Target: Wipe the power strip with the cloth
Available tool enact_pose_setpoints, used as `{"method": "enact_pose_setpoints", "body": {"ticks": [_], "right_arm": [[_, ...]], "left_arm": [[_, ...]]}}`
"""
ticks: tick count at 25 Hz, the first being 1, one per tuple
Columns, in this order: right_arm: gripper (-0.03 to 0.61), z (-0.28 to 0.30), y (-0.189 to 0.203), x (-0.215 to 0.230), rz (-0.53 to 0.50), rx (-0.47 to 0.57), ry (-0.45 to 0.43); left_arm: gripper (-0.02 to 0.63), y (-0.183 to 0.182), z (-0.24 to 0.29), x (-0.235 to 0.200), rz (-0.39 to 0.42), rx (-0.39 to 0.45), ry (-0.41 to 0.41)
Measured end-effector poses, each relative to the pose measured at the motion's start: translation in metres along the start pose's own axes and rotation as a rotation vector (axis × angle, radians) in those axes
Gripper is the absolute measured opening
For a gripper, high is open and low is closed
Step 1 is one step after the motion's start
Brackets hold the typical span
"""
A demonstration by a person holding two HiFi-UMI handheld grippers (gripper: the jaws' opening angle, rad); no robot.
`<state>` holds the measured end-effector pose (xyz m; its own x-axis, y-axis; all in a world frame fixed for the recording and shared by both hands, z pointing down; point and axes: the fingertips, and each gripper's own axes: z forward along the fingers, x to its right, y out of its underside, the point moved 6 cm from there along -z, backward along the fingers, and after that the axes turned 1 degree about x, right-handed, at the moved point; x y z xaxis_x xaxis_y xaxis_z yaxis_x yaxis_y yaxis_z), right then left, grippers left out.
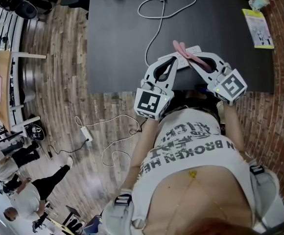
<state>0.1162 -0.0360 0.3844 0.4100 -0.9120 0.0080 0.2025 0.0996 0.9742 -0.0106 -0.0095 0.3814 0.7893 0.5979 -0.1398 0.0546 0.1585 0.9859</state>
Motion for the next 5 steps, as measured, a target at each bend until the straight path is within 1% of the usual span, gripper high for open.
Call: {"method": "enact_pose_setpoints", "body": {"ticks": [5], "right_arm": [[0.015,0.0018,-0.0008,-0.0010,-0.017,-0.009,-0.013]], "left_arm": [[0.008,0.0008,-0.0003,0.0001,0.006,-0.004,-0.010]]}}
